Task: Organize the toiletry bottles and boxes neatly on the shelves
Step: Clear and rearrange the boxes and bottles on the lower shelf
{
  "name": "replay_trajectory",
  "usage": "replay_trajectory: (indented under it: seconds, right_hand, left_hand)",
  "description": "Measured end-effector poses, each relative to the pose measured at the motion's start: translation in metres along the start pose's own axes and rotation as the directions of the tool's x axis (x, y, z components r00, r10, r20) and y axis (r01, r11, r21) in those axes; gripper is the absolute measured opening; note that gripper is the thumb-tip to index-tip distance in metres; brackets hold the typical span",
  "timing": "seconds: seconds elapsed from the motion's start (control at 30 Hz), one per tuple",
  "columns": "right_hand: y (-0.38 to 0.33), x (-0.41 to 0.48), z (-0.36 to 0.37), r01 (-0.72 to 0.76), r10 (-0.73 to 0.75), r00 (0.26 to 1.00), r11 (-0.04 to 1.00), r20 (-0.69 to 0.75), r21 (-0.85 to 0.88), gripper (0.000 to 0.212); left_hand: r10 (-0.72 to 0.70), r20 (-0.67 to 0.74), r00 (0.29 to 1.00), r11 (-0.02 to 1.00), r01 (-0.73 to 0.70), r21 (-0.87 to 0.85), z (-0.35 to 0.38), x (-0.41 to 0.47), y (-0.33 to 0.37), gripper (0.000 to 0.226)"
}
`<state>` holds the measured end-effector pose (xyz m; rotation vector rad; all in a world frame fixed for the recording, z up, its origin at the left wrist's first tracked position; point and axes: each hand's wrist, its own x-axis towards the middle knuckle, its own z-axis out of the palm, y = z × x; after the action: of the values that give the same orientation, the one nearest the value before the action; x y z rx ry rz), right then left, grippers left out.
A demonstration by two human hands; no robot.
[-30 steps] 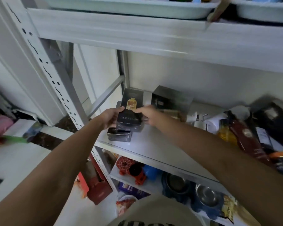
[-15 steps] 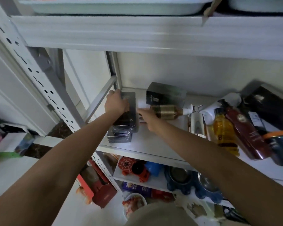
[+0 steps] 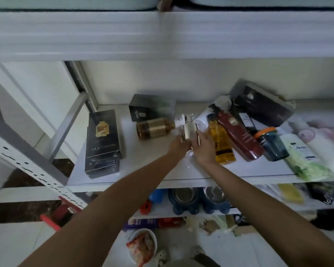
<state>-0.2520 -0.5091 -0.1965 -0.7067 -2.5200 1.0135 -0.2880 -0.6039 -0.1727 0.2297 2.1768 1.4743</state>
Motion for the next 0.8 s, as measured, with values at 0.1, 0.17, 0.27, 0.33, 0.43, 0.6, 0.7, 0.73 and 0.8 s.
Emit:
replay_trajectory:
  seconds: [0.1, 0.17, 0.27, 0.33, 0.43, 0.6, 0.7, 0.73, 0.8]
  right_hand:
    - [-0.002, -0.006, -0.006, 0.034, -0.034, 0.999, 0.999, 0.041, -0.005, 0.036]
    - [-0.002, -0.012, -0.009, 0.02, -0.018, 0.999, 0.999, 0.043, -0.04, 0.04]
    - [0.006, -0.023, -0.008, 0.064, -0.063, 0.997, 0.997, 0.033, -0.033, 0.058]
    - [0.007, -0.026, -0.012, 0.115, -0.114, 0.993, 0.993, 0.028, -0.023, 0.067]
    - [0.005, -0.026, -0.027, 0.152, -0.153, 0.986, 0.988, 0.061, 0.021, 0.032]
    - [0.034, -0.017, -0.062, 0.148, -0.165, 0.974, 0.982, -0.157, -0.117, 0.024]
    - [0.056, -0.016, -0.071, -0.013, 0.013, 0.997, 1.0, 0.082, 0.0, 0.074]
    - [0.059, -0.017, -0.073, -0.058, 0.049, 0.986, 0.997, 0.161, 0.057, 0.085]
    - [0.064, -0.017, -0.076, -0.076, 0.064, 0.975, 0.996, 0.213, 0.051, 0.092]
  left_hand:
    - [-0.039, -0.044, 0.998, 0.984, 0.03, -0.176, 0.011, 0.0, -0.009, 0.035]
    - [-0.059, -0.029, 0.998, 0.976, 0.051, -0.211, 0.014, -0.005, -0.011, 0.032]
    - [-0.065, -0.045, 0.997, 0.987, 0.057, -0.153, 0.017, -0.015, -0.011, 0.022]
    - [-0.029, -0.083, 0.996, 0.998, 0.025, -0.051, 0.012, -0.021, -0.011, 0.018]
    - [0.275, -0.28, 0.92, 0.853, -0.099, 0.512, -0.014, -0.012, -0.015, 0.027]
    - [0.339, -0.325, 0.883, 0.609, 0.057, 0.791, -0.082, 0.018, -0.014, 0.084]
    - [0.309, -0.248, 0.918, 0.419, 0.103, 0.902, -0.096, 0.025, -0.018, 0.093]
    - [0.313, -0.244, 0.918, 0.363, 0.122, 0.924, -0.096, 0.026, -0.017, 0.09]
    - [0.302, -0.236, 0.923, 0.306, 0.141, 0.942, -0.093, 0.028, -0.012, 0.077]
